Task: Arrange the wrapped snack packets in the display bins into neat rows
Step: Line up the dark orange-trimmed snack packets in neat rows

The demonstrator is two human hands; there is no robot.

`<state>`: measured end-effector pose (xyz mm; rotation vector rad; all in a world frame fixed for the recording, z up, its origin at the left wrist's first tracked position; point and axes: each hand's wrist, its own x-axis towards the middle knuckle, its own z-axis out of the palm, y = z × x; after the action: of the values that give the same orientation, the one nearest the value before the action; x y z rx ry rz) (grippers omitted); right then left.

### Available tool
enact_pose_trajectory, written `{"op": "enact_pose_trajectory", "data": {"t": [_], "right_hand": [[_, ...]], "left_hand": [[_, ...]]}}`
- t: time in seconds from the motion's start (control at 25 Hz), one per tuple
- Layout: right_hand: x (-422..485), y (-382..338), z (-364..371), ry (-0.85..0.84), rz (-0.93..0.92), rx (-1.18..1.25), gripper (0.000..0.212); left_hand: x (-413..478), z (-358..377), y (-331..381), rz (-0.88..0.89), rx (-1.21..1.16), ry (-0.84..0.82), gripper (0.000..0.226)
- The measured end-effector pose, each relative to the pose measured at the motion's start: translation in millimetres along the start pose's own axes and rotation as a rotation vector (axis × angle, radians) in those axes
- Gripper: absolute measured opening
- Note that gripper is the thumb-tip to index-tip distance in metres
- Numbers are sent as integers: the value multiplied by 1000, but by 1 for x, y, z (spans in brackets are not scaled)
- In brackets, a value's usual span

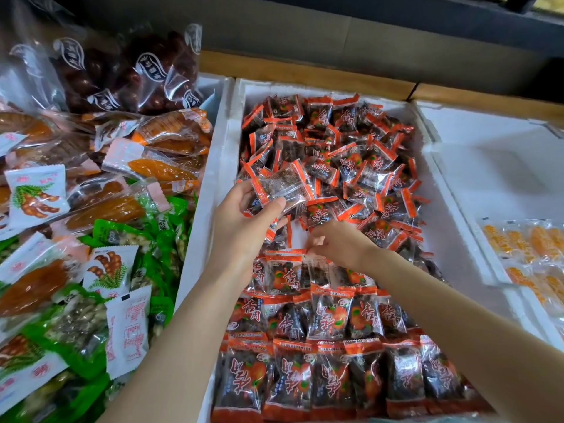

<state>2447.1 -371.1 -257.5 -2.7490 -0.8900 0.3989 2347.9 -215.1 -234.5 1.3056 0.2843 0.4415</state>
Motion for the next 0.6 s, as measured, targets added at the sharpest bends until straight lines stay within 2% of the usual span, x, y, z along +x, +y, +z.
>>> {"op": "enact_pose_trajectory", "data": {"t": [0.12,0.28,0.36,0.6], "right_hand": [[-18,12,-16,68,-5,25,34],[-45,41,-36,-159,-73,-191,55],[-51,49,-31,-183,-85,-245,60],[-46,44,-13,-84,-78,-15,59]], "left_hand": [[0,1,0,6,23,3,26],[-2,3,2,18,51,1,26],[-2,2,2,13,59,0,26],[-1,2,-2,-2,86,-18,31]]}}
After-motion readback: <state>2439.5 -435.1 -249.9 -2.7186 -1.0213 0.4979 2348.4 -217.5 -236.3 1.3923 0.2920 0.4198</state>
